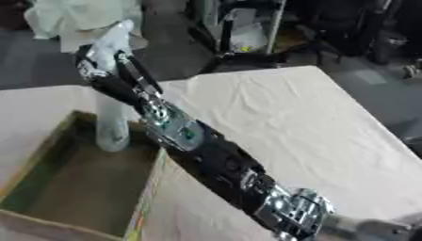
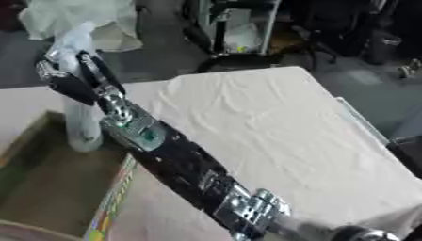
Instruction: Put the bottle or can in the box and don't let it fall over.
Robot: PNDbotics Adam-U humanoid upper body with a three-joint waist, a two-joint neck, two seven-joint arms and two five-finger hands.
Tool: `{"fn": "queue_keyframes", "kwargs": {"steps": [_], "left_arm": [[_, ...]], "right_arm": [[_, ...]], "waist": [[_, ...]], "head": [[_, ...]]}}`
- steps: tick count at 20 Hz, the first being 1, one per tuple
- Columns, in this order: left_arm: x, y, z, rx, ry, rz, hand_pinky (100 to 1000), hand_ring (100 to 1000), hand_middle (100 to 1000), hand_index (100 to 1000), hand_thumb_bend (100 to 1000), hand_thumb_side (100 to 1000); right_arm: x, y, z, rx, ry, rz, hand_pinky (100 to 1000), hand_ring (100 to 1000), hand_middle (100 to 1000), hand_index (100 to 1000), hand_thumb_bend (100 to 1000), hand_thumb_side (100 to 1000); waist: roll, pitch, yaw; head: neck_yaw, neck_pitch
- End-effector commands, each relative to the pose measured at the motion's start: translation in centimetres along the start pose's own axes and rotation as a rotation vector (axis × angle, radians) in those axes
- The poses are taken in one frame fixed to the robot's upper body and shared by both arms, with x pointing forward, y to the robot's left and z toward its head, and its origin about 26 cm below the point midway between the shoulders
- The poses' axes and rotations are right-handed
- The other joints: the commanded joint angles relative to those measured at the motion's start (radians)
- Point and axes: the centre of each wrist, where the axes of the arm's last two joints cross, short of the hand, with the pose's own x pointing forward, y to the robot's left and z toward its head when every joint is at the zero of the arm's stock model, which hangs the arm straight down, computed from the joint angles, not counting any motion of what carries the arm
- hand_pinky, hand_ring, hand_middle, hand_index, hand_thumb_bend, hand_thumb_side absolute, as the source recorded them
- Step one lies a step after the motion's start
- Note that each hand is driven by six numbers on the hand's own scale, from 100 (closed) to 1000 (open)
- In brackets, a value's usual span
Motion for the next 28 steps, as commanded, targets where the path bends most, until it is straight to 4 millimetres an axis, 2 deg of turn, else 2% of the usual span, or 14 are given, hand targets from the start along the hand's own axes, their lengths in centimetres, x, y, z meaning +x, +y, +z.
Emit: {"fn": "queue_keyframes", "kwargs": {"steps": [1, 4, 9, 15, 21, 28], "left_arm": [[0.9, 0.1, -0.3, 0.017, -0.036, -0.027, 1000, 975, 1000, 815, 221, 818], [1.0, 0.0, -0.3, 0.022, -0.037, -0.030, 1000, 975, 1000, 815, 222, 818], [0.9, 0.1, -0.2, 0.019, -0.032, -0.034, 1000, 975, 1000, 815, 220, 819], [0.9, 0.3, -0.1, 0.018, -0.026, -0.046, 1000, 974, 1000, 815, 217, 821], [0.8, 0.5, 0.1, 0.019, -0.020, -0.060, 1000, 975, 1000, 814, 214, 824], [0.8, 0.6, 0.1, 0.020, -0.020, -0.068, 1000, 974, 1000, 813, 213, 825]], "right_arm": [[0.5, -0.1, -0.4, 0.063, -0.018, 0.044, 732, 812, 946, 759, 100, 470], [0.0, 0.0, -0.1, 0.121, 0.011, 0.071, 757, 862, 998, 813, 100, 470], [0.3, 0.1, 0.0, 0.179, 0.033, 0.062, 787, 897, 1000, 840, 100, 470], [1.1, 0.0, 0.2, 0.318, 0.058, 0.079, 886, 1000, 1000, 992, 100, 470], [1.3, -0.7, 0.4, 0.421, 0.114, 0.050, 904, 1000, 1000, 1000, 100, 470], [0.4, -1.0, 1.1, 0.481, 0.221, -0.019, 904, 1000, 1000, 1000, 100, 470]], "waist": [[0.009, -0.012, -0.002], [0.008, -0.013, -0.004], [0.007, -0.014, -0.008], [0.005, -0.017, -0.020], [0.004, -0.017, -0.030], [0.002, -0.016, -0.037]], "head": [[0.011, 0.008], [0.026, 0.013], [0.045, 0.023], [0.068, 0.032], [0.084, 0.035], [0.091, 0.037]]}}
